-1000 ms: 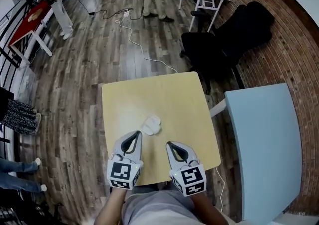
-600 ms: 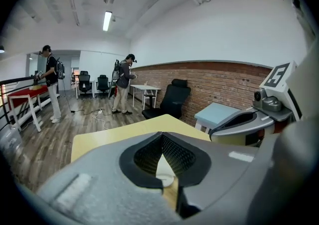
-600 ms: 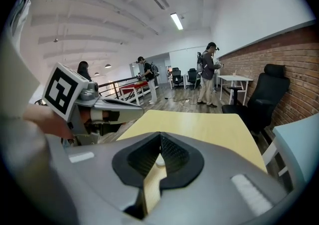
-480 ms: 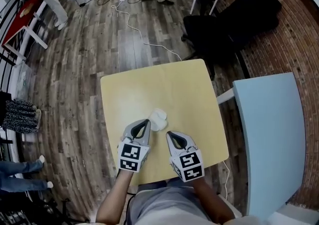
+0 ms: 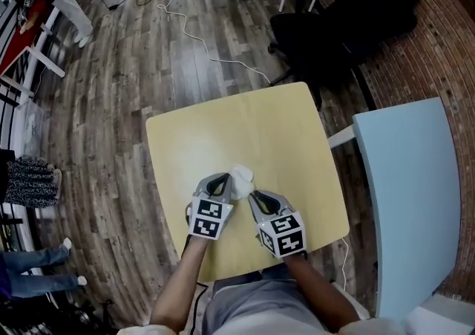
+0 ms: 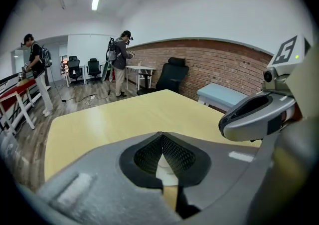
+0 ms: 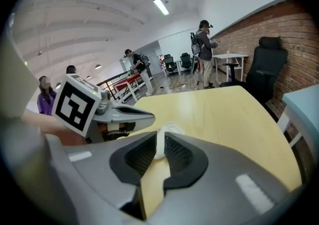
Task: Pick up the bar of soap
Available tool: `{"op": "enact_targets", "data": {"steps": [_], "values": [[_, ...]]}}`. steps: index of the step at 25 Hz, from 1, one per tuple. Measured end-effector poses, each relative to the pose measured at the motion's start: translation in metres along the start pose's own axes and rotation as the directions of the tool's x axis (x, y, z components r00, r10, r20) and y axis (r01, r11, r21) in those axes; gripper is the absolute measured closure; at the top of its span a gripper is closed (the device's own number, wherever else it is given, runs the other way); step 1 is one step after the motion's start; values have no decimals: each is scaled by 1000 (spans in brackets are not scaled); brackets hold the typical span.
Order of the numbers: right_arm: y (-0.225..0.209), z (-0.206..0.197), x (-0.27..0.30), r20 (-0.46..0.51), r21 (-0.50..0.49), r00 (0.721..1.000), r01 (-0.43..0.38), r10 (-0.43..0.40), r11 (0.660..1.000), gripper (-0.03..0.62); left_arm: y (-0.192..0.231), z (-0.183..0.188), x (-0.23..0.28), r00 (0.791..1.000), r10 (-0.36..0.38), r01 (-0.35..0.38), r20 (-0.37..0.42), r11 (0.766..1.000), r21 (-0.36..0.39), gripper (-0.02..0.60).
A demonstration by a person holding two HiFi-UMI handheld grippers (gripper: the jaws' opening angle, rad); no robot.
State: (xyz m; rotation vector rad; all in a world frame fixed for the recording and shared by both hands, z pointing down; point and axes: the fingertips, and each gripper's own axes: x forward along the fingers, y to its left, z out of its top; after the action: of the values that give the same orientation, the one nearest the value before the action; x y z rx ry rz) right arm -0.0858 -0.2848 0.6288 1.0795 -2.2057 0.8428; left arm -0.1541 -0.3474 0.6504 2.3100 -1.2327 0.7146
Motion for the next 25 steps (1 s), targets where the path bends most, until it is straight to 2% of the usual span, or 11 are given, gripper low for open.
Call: {"op": "enact_targets", "data": {"steps": [3,7,10,14,16,18,23,25], "values": [[-6,-8,13,-11,117,1000,-12,13,993,520,-2,-9,6,1000,-11,11,-19,1000,6,580],[-12,-15,28,-13,275,999,-29,34,961,456,-4,-20,15,999,-22,23,-42,1000,12,580],[-17,-20,36,-19,395,999,-20,30,919,393,-5,-23,16,999,-33,33,-42,999,4,580],[-20,-26,47,-13,507,999,-37,51,861,367,-4,-22,15,999,-44,44,-21,999,-10,578],[-19,-25,52,14,536,997,-77,82,840,390,-5,-22,16,999,-51,51,-18,999,-12,578],[-17,-23,54,31,543,995,-95,93,834,408,-5,-23,17,998,-59,58,-18,998,-13,578],[-11,-15,50,52,483,994,-112,99,868,433,-2,-27,16,998,-63,62,-20,998,-10,580],[-8,-16,53,47,474,991,-130,123,871,433,-1,-28,14,998,-64,64,-19,998,-10,580]]}}
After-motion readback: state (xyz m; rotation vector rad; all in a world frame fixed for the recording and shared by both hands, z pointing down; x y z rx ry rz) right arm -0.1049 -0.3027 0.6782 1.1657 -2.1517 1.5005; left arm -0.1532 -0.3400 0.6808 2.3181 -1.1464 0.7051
